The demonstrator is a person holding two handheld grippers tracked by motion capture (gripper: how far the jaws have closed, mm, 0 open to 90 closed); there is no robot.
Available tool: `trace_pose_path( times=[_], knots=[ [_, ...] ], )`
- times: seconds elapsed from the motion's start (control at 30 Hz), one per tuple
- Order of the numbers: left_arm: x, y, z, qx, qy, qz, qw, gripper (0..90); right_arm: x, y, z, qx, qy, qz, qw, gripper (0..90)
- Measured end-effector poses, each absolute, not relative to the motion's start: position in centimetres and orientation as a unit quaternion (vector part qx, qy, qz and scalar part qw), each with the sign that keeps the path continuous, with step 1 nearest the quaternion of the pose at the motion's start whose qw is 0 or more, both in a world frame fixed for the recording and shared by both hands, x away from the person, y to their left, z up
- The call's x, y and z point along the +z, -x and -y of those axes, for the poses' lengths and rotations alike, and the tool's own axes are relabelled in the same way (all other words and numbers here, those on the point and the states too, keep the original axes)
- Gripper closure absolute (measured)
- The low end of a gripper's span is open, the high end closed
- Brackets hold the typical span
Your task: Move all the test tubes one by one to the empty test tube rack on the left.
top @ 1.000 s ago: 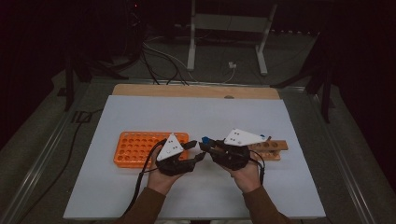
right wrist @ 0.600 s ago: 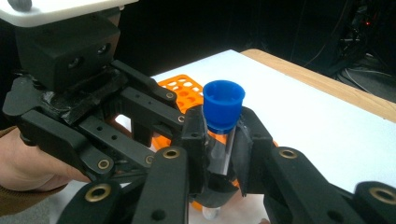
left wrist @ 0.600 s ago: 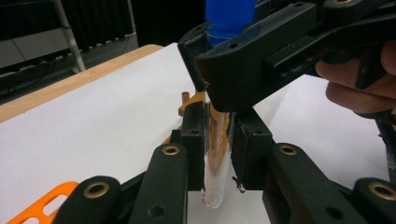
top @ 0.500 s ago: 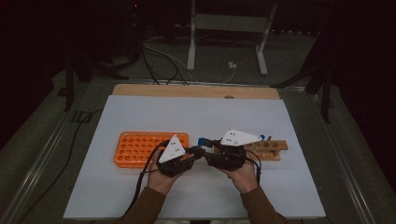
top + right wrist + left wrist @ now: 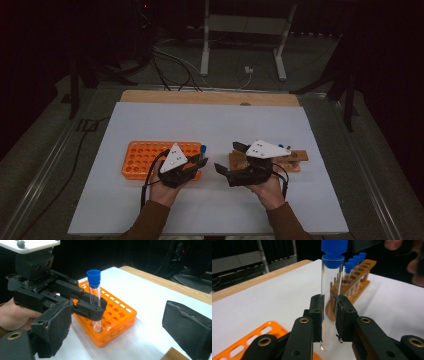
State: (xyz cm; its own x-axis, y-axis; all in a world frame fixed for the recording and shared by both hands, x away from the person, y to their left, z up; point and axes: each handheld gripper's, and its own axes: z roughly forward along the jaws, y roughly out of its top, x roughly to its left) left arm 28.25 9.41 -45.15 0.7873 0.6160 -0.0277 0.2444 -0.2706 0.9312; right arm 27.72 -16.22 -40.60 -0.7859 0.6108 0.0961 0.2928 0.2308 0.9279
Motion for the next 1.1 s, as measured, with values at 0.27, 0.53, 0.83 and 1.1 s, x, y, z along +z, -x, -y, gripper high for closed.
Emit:
trace_pose_path(
  times=[0.27,0.53,0.83,1.1],
  knots=[
    [-46.1,-28.5,-10.3,0.179,-0.778,-0.293,0.526,77.7,-41.0,-27.4,17.3,0.547,-0.304,-0.765,0.149,2.5],
    [-47.1,-28.8,-10.7,0.183,-0.775,-0.31,0.519,77.7,-41.1,-26.8,18.5,0.547,-0.303,-0.764,0.158,2.4],
    [-48.3,-28.9,-10.6,0.181,-0.779,-0.322,0.507,77.7,-41.0,-26.1,19.6,0.545,-0.304,-0.764,0.165,2.5],
    [-49.2,-28.8,-10.3,0.181,-0.789,-0.325,0.489,77.7,-41.3,-25.5,20.3,0.541,-0.307,-0.765,0.168,2.5]
  ],
)
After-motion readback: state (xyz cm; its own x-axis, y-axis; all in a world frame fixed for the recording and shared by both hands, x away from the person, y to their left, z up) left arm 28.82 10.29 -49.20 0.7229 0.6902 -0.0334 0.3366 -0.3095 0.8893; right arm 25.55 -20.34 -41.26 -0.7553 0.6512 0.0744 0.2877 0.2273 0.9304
